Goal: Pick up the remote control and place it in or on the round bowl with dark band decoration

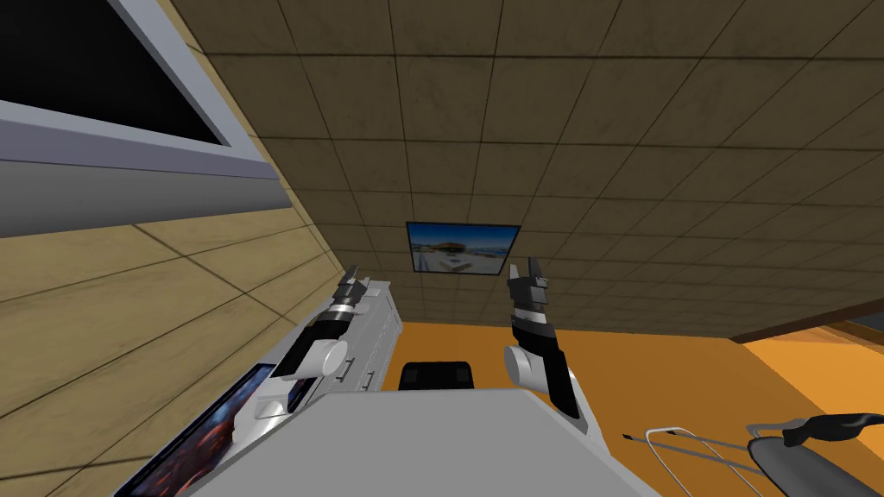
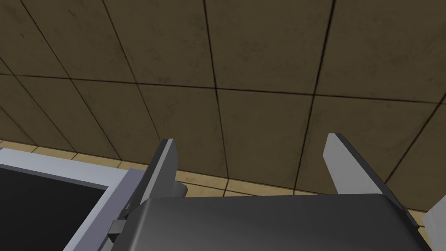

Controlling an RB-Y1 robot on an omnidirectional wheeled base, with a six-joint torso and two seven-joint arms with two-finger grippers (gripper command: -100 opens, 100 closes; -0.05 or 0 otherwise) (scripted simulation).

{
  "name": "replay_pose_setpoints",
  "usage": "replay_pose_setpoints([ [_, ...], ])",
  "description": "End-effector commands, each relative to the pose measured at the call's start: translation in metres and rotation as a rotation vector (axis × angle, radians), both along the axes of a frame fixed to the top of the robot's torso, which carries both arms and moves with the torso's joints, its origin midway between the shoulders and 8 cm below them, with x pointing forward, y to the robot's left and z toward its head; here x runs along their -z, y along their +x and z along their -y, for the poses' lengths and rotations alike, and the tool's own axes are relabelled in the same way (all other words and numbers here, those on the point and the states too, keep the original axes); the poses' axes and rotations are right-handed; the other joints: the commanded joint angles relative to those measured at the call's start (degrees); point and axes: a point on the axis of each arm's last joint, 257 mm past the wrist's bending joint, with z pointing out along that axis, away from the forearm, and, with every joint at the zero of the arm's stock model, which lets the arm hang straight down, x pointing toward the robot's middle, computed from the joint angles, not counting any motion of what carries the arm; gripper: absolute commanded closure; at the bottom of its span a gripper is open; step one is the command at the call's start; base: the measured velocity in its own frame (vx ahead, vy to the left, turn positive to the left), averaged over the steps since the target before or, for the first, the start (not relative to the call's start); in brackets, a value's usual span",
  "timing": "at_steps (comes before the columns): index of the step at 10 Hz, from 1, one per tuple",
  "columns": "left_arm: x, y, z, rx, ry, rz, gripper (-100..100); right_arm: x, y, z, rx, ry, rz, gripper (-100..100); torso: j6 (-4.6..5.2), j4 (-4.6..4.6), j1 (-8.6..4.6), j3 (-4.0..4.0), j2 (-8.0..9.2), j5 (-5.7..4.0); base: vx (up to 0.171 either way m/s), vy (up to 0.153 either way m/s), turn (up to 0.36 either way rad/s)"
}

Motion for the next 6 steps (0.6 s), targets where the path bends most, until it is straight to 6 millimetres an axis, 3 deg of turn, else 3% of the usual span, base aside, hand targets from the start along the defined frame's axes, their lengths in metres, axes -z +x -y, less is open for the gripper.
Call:
replay_pose_setpoints([
  [1,0.007,0.003,-0.005,0.005,-0.004,-0.024,-100,0.000,0.000,0.000,0.000,0.000,0.000,0,0.00,0.00,0.00,0.00,0.00,0.00,-0.036,-0.015,-0.034],
  [3,0.034,0.015,-0.018,0.017,0.008,-0.124,-100,0.000,0.000,0.000,0.000,0.000,0.000,0,-0.01,-0.03,0.02,-0.07,-0.12,0.01,-0.034,-0.027,-0.071],
  [6,0.051,0.020,-0.027,0.029,-0.009,-0.187,-100,0.000,0.000,0.000,0.000,0.000,0.000,0,0.00,-0.03,0.04,-0.09,-0.15,0.01,-0.025,-0.019,-0.050],
])
